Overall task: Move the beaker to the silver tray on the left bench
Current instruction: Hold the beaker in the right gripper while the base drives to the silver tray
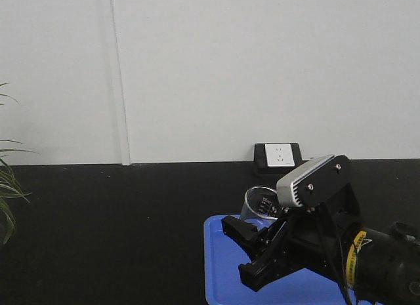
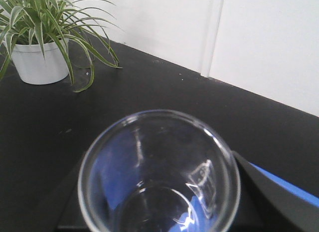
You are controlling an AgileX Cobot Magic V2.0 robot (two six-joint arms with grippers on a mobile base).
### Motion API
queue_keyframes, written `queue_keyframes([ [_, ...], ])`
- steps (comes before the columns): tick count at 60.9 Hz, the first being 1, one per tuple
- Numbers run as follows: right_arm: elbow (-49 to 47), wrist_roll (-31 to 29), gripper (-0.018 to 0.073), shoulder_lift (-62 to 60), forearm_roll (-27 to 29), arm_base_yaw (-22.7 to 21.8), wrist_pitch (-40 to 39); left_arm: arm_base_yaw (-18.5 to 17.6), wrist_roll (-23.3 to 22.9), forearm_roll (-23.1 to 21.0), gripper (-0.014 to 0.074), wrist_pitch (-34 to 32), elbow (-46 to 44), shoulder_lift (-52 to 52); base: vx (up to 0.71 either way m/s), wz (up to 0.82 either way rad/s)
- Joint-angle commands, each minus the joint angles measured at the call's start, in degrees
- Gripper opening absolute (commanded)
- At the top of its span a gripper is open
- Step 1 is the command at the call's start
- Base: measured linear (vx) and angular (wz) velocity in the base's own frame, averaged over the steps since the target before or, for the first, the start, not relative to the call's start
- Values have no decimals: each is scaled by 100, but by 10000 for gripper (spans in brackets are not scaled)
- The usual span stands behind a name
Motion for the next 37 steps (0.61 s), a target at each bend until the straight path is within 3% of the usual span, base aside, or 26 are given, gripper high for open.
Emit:
queue_keyframes([
  [1,-176,1,-14,-171,84,-2,-168,-19,1,-27,1,-448,112,-36,-18,-15],
  [37,-176,1,-14,-171,84,-2,-168,-19,1,-27,1,-448,112,-36,-24,2],
])
